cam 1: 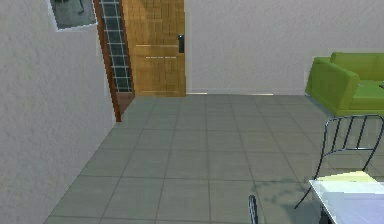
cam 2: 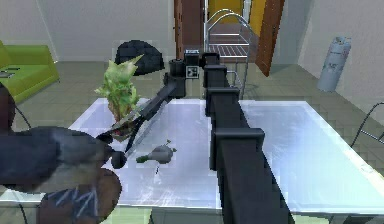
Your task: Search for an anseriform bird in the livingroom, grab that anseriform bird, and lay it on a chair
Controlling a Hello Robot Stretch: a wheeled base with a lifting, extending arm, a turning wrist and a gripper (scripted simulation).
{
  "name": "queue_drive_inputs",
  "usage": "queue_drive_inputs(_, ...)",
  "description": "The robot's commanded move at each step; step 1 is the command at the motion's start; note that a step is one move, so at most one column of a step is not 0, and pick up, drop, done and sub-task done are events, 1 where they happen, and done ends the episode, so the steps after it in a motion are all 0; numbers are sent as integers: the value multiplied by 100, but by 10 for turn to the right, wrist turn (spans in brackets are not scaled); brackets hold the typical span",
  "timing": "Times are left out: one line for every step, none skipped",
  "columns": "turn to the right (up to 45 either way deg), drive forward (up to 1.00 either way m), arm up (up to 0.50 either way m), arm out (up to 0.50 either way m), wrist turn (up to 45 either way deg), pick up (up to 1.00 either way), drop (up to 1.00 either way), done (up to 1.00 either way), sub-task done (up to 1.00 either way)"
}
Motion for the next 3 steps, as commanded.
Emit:
queue_drive_inputs(0, 0, 0, -38, 0, 0, 0, 0, 0)
queue_drive_inputs(-450, 0, 0, 0, 0, 0, 0, 0, 0)
queue_drive_inputs(-420, 0, 0, 0, 0, 0, 0, 0, 0)
